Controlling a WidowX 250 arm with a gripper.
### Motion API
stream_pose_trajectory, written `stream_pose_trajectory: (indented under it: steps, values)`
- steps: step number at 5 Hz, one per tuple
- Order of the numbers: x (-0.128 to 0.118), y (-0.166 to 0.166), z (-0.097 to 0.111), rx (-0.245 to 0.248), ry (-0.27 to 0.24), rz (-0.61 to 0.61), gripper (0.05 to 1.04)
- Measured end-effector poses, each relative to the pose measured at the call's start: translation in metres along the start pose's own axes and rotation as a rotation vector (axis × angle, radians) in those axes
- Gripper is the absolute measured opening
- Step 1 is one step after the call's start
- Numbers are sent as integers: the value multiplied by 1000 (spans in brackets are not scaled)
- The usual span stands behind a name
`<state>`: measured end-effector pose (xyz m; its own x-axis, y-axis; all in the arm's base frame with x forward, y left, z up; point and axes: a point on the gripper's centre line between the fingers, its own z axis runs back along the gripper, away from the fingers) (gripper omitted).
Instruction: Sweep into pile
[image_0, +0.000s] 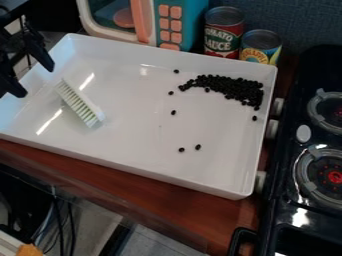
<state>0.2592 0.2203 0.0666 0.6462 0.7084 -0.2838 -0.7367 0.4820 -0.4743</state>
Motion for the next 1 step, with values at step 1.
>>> stream_pose_trajectory:
  steps: [1]
  values:
    - [-5,5,16,-3,-21,-7,1004]
